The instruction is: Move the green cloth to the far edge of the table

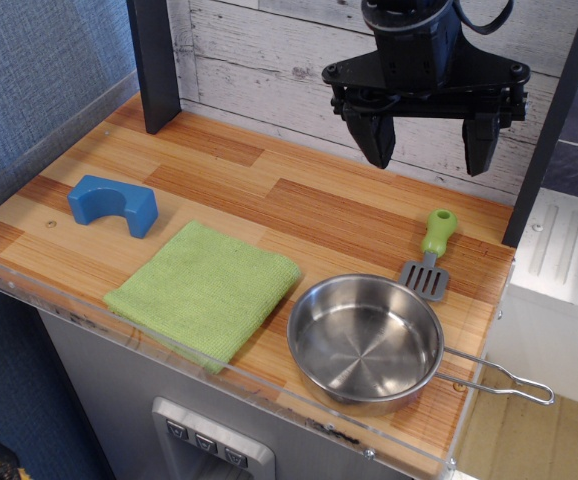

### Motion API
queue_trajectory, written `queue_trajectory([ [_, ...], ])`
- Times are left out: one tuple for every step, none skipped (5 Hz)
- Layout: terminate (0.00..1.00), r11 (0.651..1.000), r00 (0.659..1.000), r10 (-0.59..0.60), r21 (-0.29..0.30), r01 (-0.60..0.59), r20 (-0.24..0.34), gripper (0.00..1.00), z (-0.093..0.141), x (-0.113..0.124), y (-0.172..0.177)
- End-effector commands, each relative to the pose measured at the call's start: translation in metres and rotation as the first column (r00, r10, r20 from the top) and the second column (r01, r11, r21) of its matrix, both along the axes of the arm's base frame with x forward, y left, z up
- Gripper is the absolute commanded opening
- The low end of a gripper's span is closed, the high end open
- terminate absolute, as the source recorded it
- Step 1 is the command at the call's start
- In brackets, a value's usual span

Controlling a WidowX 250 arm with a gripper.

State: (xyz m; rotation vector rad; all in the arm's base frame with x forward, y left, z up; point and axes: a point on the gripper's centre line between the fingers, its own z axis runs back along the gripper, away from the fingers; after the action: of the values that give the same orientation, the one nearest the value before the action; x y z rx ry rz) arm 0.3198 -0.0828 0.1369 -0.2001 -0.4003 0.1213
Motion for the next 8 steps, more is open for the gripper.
queue_trajectory([
  [0.00,1.000,1.000,0.000,0.000,0.000,0.000,1.00,0.000,0.000,0.000],
  [0.00,0.999,1.000,0.003,0.053,-0.002,-0.029,1.00,-0.003,-0.012,0.020],
  [0.00,0.996,0.999,-0.001,0.084,0.004,-0.039,1.00,-0.005,-0.021,0.036],
  [0.00,0.995,0.999,-0.005,0.097,0.010,-0.054,1.00,-0.011,-0.035,0.061],
  [0.00,0.992,0.996,0.024,0.125,-0.013,-0.086,1.00,-0.027,-0.056,0.097],
  [0.00,0.991,0.994,0.041,0.132,-0.027,-0.106,1.00,-0.046,-0.071,0.117],
  [0.00,0.990,0.988,0.019,0.139,0.003,-0.151,1.00,-0.070,-0.076,0.123],
  [0.00,0.987,0.981,-0.003,0.160,0.035,-0.196,1.00,-0.085,-0.075,0.125],
])
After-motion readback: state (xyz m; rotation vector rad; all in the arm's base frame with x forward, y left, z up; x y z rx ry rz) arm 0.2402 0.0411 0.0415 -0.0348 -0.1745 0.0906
